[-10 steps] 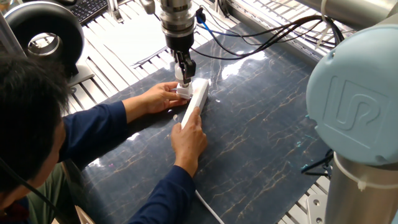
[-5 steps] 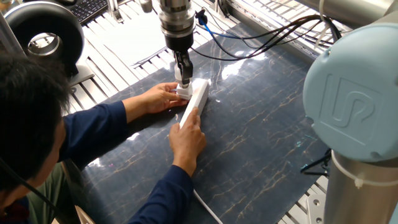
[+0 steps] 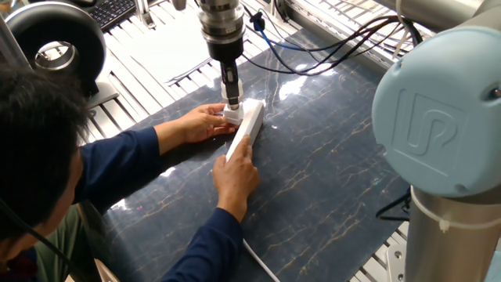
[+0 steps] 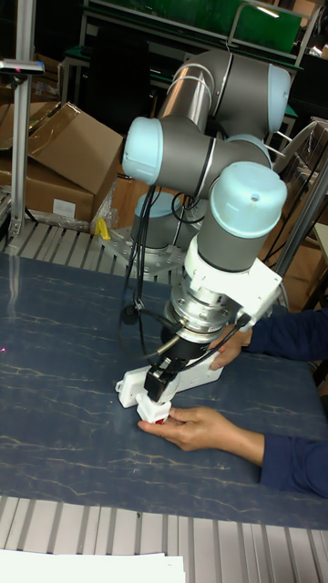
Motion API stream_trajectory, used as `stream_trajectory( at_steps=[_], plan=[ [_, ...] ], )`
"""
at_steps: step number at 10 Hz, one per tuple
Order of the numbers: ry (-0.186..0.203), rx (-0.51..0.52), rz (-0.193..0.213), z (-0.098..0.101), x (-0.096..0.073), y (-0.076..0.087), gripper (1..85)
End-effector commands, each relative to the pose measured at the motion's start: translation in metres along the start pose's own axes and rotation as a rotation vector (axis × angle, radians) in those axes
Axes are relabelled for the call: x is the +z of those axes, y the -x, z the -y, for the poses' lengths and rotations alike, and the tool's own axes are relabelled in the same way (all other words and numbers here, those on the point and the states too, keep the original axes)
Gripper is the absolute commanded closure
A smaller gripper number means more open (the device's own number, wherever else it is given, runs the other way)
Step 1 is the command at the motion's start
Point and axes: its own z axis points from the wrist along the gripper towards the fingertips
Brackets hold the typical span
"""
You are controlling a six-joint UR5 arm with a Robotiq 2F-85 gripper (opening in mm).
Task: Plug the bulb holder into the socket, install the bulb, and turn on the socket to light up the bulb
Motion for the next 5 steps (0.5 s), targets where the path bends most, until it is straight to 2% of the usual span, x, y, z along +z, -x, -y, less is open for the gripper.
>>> stream_trajectory(
  at_steps=[1, 4, 5],
  plan=[
    [0.015, 0.188, 0.021, -0.006, -0.002, 0.006, 84.0],
    [0.041, 0.356, 0.040, -0.011, -0.003, 0.014, 84.0],
    [0.049, 0.383, 0.047, -0.011, -0.002, 0.017, 84.0]
  ],
)
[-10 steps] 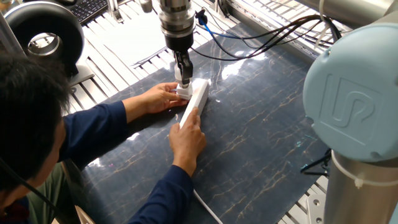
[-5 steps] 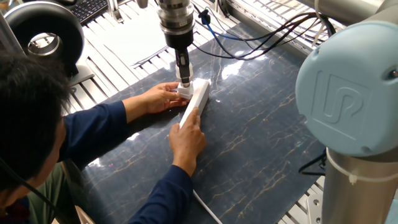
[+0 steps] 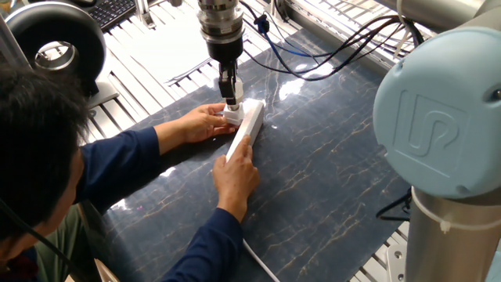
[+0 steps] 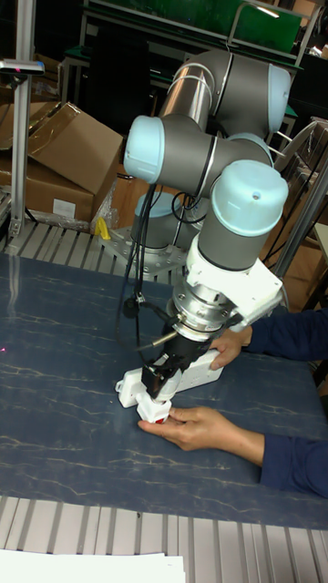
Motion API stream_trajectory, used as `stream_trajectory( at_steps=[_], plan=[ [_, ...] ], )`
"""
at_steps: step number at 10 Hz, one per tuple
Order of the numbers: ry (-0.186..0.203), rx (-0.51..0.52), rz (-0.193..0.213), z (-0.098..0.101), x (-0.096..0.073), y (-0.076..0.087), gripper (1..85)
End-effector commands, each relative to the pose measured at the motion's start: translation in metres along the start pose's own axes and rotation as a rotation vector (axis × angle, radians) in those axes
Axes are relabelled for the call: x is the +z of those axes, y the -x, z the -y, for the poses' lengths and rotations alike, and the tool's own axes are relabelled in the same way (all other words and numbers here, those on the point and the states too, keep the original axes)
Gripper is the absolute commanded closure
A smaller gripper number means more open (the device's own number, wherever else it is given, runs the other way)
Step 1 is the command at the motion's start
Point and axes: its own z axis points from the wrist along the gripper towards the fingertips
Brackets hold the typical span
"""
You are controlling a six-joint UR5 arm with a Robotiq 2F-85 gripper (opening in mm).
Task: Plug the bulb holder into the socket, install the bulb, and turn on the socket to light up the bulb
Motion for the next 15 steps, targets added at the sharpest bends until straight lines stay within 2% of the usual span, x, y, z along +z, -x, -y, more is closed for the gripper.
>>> stream_trajectory(
  at_steps=[1, 2, 7, 10, 13, 15],
  plan=[
    [0.036, 0.134, 0.027, -0.005, 0.000, 0.008, 84.0],
    [0.044, 0.147, 0.029, -0.003, 0.000, 0.008, 84.0],
    [0.021, 0.182, 0.017, 0.007, 0.000, 0.005, 84.0],
    [-0.070, 0.148, 0.005, 0.027, -0.004, 0.000, 84.0],
    [-0.141, 0.090, -0.015, 0.036, -0.017, 0.000, 84.0],
    [-0.194, 0.069, -0.012, 0.039, -0.018, 0.004, 84.0]
  ],
)
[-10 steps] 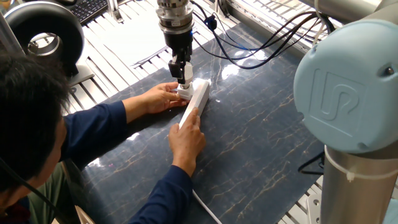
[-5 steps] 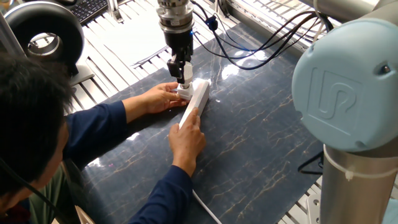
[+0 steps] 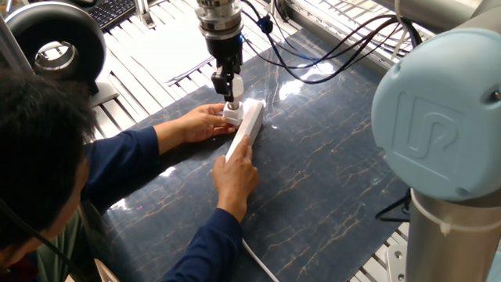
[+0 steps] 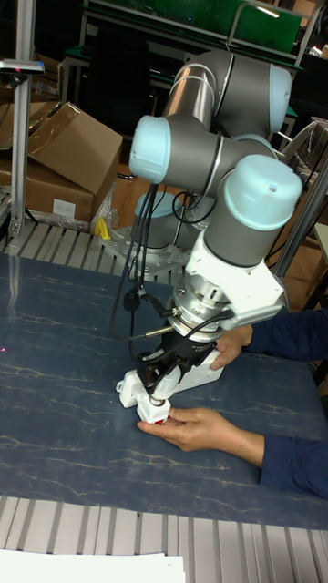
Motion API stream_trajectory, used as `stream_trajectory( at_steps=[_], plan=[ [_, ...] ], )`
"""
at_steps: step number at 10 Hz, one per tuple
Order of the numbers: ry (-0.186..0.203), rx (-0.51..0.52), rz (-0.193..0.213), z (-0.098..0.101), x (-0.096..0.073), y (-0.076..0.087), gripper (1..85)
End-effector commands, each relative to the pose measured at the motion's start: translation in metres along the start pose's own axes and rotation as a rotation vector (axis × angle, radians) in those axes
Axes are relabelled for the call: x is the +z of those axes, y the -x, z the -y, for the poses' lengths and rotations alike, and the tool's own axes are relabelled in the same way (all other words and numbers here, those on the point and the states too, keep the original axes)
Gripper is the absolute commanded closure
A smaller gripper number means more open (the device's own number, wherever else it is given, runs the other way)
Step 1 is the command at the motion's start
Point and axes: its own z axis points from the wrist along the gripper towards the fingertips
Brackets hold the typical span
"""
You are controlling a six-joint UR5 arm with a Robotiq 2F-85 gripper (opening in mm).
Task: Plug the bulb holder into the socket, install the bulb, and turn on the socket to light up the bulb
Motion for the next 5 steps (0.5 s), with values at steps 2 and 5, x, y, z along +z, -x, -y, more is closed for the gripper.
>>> stream_trajectory(
  at_steps=[2, 5],
  plan=[
    [-0.033, -0.042, 0.028, -0.013, -0.007, 0.016, 84.0],
    [-0.009, -0.063, 0.046, -0.019, -0.007, 0.020, 84.0]
  ],
)
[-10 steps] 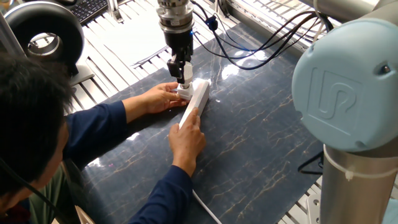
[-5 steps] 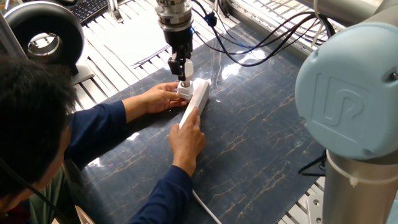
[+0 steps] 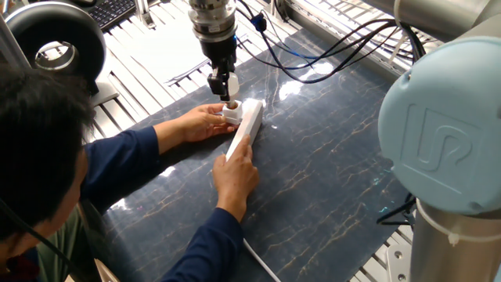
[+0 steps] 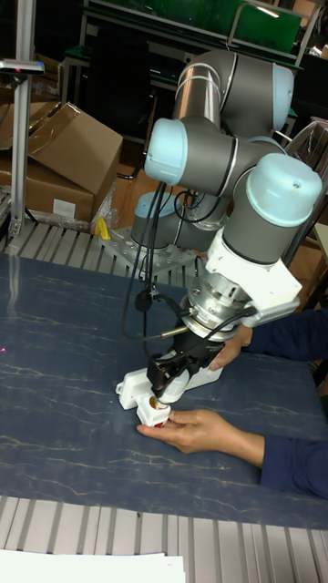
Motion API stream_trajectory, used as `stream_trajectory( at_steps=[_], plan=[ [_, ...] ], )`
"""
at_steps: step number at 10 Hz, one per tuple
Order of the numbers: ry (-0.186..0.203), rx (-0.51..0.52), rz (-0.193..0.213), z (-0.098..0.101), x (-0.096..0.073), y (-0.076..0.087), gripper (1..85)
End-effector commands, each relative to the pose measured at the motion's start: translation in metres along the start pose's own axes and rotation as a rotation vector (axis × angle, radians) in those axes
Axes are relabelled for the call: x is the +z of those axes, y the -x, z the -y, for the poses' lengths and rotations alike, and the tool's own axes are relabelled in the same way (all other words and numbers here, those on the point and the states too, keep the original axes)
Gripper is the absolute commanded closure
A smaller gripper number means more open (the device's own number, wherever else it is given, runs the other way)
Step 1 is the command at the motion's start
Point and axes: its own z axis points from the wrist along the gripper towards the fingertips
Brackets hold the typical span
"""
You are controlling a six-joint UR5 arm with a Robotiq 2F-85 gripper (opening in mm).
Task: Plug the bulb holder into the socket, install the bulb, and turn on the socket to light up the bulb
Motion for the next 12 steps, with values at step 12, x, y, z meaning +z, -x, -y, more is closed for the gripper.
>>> stream_trajectory(
  at_steps=[12],
  plan=[
    [-0.072, -0.621, 0.044, 0.005, -0.004, 0.013, 84.0]
  ],
)
